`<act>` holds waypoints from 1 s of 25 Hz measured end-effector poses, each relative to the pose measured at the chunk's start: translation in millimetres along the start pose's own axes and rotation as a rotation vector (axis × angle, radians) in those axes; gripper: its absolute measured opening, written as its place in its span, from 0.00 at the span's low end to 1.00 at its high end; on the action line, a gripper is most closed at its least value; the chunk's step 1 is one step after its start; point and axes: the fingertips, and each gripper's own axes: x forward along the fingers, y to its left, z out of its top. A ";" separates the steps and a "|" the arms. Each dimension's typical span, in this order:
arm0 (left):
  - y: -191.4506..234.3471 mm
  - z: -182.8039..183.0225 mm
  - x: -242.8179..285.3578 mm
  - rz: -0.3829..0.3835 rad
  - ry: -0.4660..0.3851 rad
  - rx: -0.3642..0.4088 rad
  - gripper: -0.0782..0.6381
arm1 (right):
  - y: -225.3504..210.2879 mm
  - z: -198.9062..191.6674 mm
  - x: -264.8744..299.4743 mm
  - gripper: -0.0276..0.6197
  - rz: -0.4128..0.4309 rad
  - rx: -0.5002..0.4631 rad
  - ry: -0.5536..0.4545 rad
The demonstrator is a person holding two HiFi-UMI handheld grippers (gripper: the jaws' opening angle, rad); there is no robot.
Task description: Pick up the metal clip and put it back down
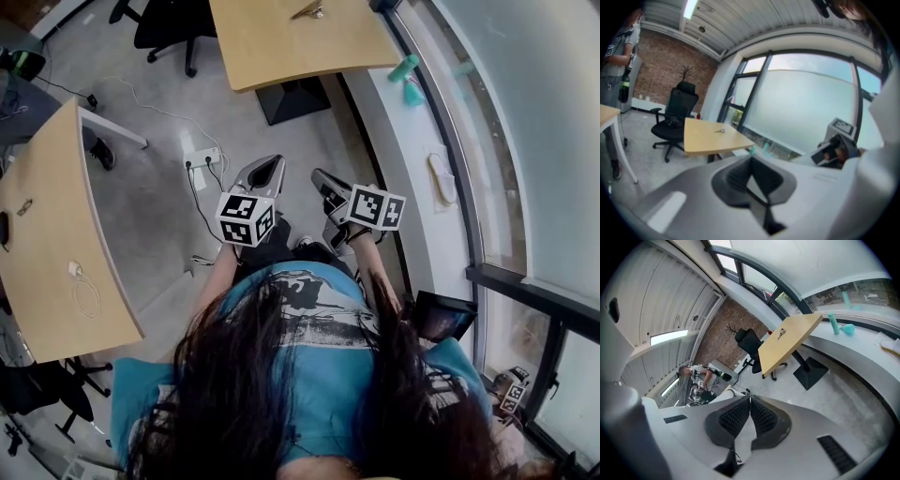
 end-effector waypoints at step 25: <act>-77.0 -43.6 -50.1 0.093 -0.002 0.013 0.11 | -11.5 -49.5 -72.7 0.07 0.056 -0.071 0.055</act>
